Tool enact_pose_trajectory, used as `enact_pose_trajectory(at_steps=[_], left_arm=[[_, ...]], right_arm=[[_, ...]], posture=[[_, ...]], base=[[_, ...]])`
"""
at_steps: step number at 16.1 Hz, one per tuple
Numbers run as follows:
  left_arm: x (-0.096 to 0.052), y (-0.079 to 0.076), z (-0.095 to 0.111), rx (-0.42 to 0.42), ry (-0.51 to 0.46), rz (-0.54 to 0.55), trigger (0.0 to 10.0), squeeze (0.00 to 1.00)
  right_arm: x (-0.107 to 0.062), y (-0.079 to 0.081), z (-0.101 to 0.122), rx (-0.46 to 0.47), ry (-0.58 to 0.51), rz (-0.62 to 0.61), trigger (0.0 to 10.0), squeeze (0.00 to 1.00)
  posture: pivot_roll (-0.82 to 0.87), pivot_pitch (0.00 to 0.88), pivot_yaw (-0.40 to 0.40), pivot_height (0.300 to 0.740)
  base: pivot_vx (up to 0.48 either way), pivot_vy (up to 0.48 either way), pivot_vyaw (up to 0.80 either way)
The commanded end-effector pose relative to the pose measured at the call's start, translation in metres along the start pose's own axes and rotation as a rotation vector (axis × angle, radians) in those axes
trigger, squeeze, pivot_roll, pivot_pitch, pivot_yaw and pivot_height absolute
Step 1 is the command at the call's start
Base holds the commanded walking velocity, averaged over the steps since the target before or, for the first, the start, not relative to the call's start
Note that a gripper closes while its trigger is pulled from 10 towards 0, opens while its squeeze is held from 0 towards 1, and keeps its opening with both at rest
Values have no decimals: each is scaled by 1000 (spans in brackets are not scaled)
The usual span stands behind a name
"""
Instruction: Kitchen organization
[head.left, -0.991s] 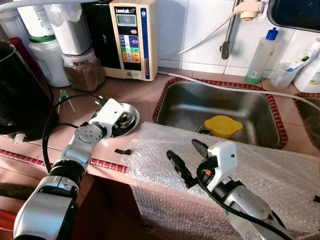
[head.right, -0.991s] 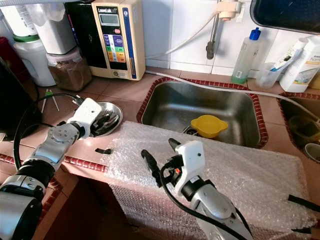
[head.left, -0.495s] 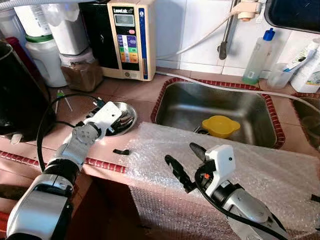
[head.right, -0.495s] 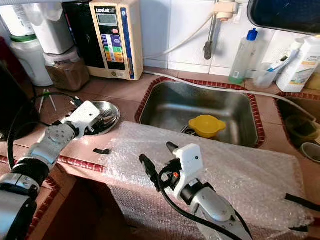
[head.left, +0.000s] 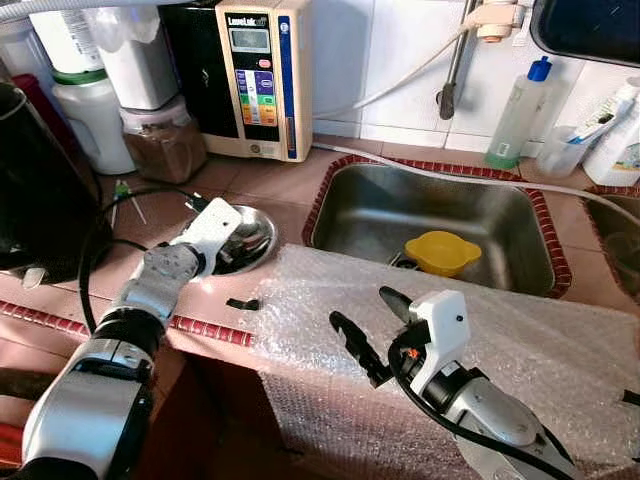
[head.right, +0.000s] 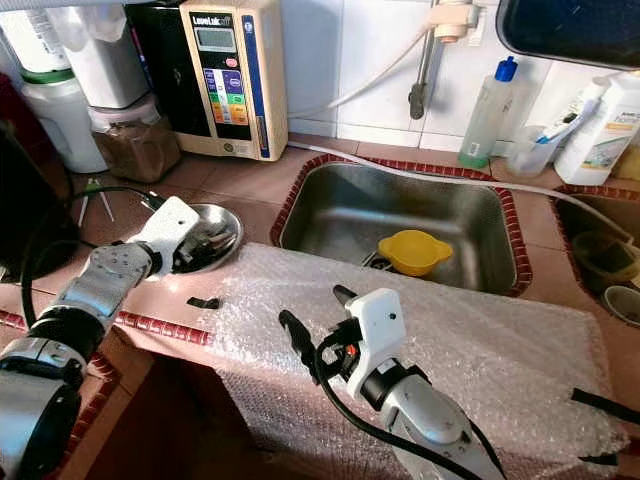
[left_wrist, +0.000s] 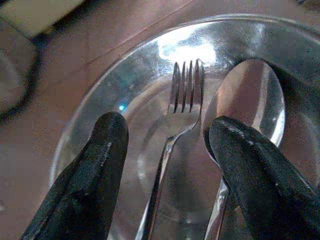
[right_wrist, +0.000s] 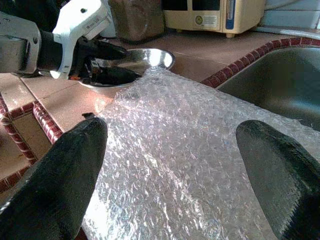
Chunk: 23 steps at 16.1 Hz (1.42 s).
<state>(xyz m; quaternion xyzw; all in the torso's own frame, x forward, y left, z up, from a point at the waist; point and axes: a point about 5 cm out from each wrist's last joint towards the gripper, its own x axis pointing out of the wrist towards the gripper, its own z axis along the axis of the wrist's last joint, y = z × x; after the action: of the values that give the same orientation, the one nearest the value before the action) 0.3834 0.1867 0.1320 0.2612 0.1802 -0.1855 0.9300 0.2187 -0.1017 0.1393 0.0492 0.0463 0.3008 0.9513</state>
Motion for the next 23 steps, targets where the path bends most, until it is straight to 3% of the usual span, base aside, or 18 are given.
enact_pose_trajectory(at_steps=[1, 2, 3, 6, 16, 23], left_arm=[[2, -15, -17, -56, 80, -84, 4078, 0], [3, -19, -15, -121, 78, -125, 2039, 0], [3, -21, -16, -124, 91, -144, 0, 0], [3, -27, -21, -93, 126, -204, 0, 0], [1, -27, -27, -51, 154, -211, 0, 0], [5, -17, -13, -71, 46, -39, 0, 0]], right_arm=[[0, 1, 6, -13, -17, 0, 10000, 0], [0, 1, 6, -15, -16, -1, 10000, 0], [0, 0, 6, -17, -15, -1, 10000, 0], [2, 0, 6, -23, -16, -2, 10000, 0], [3, -2, 7, -22, -18, -3, 10000, 0], [3, 1, 4, 18, -11, 24, 10000, 0]], posture=[[31, 39, 36, 740], [33, 40, 36, 740], [34, 40, 36, 740], [34, 40, 38, 740], [33, 35, 41, 740], [33, 31, 44, 740]], base=[[0, 0, 0], [0, 0, 0], [0, 0, 0], [0, 0, 0], [0, 0, 0], [0, 0, 0]])
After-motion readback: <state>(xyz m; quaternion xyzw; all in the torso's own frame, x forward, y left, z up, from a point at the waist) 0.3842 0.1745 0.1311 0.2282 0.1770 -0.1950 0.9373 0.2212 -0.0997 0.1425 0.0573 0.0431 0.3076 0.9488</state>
